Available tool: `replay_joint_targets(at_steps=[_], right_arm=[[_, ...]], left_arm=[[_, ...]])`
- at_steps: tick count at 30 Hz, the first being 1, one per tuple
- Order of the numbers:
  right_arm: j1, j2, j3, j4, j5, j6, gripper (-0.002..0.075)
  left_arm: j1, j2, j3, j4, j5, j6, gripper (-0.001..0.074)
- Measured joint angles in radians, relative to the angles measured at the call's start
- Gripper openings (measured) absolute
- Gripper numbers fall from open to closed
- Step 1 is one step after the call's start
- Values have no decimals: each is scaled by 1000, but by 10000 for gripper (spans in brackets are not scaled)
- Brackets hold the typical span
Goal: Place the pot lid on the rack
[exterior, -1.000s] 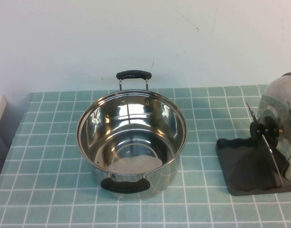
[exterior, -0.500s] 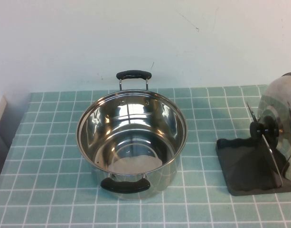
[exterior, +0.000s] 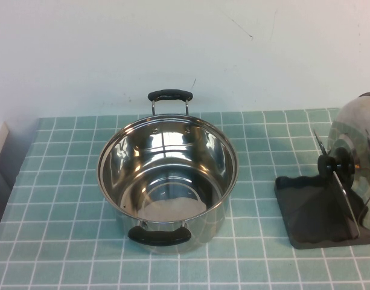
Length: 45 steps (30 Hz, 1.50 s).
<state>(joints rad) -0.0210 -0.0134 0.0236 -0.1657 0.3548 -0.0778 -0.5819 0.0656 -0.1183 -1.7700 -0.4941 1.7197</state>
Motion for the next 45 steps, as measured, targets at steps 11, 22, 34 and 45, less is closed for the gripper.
replay_joint_targets(at_steps=[11, 22, 34, 45], right_arm=[[0, 0, 0, 1, 0, 0, -2], [0, 0, 0, 2, 0, 0, -2], [0, 0, 0, 2, 0, 0, -2], [0, 0, 0, 2, 0, 0, -2]], left_arm=[[0, 1, 17, 8, 43, -88, -2], [113, 1, 121, 1054, 168, -1076, -2], [608, -59, 139, 1709, 765, -1837, -2], [608, -77, 137, 1685, 799, -1703, -2]])
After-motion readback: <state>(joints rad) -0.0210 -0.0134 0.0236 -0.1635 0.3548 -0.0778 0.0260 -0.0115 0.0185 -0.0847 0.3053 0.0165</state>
